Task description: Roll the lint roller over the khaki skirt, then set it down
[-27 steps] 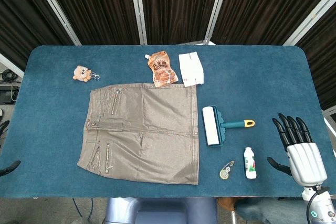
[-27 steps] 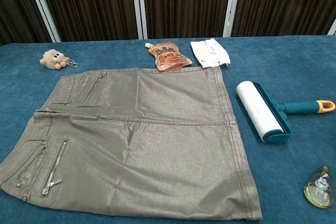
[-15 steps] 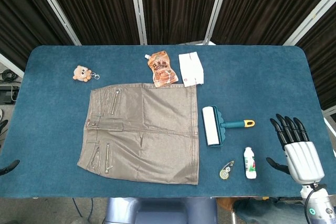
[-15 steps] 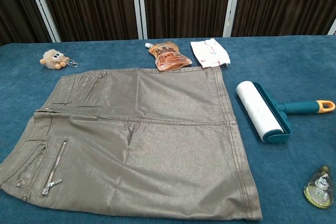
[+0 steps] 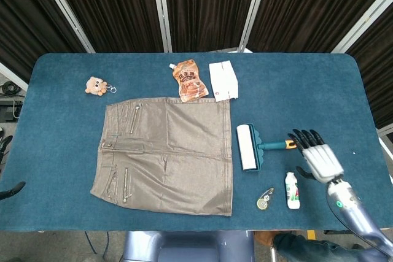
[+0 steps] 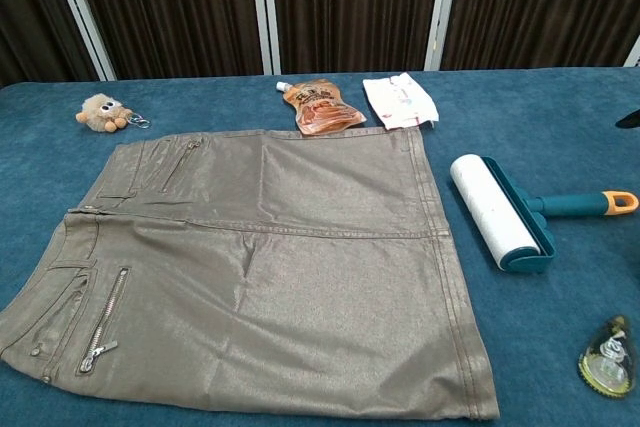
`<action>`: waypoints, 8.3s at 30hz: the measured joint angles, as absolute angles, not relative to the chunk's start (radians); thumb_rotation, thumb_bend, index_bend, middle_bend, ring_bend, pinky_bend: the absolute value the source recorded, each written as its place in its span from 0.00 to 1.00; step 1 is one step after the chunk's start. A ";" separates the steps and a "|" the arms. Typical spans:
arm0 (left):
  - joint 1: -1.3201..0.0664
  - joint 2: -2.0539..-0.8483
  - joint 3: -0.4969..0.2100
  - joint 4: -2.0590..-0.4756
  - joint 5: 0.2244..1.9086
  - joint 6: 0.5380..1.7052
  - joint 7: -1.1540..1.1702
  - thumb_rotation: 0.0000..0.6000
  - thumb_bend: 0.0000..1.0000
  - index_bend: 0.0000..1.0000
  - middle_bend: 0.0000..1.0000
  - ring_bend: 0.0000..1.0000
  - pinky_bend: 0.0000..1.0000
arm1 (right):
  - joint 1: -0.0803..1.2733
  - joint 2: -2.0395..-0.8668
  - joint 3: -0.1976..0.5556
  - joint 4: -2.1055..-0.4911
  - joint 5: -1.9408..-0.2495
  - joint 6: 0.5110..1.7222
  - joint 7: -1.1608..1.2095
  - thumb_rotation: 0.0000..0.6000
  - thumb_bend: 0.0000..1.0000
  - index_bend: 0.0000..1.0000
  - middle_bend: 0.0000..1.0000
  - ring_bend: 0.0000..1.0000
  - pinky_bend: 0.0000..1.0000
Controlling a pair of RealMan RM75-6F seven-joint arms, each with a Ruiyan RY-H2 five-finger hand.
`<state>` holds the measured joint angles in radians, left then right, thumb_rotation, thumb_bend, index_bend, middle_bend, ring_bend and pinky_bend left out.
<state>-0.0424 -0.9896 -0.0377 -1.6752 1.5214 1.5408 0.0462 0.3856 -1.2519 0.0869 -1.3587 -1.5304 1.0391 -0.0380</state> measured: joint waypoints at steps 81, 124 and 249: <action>-0.082 -0.993 -0.056 -1.639 1.435 1.449 0.002 1.00 0.04 0.00 0.00 0.00 0.00 | 0.888 -1.579 0.154 -1.545 -1.312 0.784 -0.865 1.00 0.87 0.48 0.50 0.37 0.38; -0.094 -0.992 -0.050 -1.654 1.451 1.440 0.009 1.00 0.04 0.00 0.00 0.00 0.00 | 0.879 -1.601 0.030 -1.463 -1.286 0.922 -1.079 1.00 0.91 0.50 0.50 0.39 0.40; -0.062 -0.961 -0.028 -1.663 1.515 1.510 -0.067 1.00 0.04 0.00 0.00 0.00 0.00 | 0.534 -1.150 0.018 -1.746 -1.202 1.310 -0.652 1.00 0.00 0.00 0.00 0.00 0.00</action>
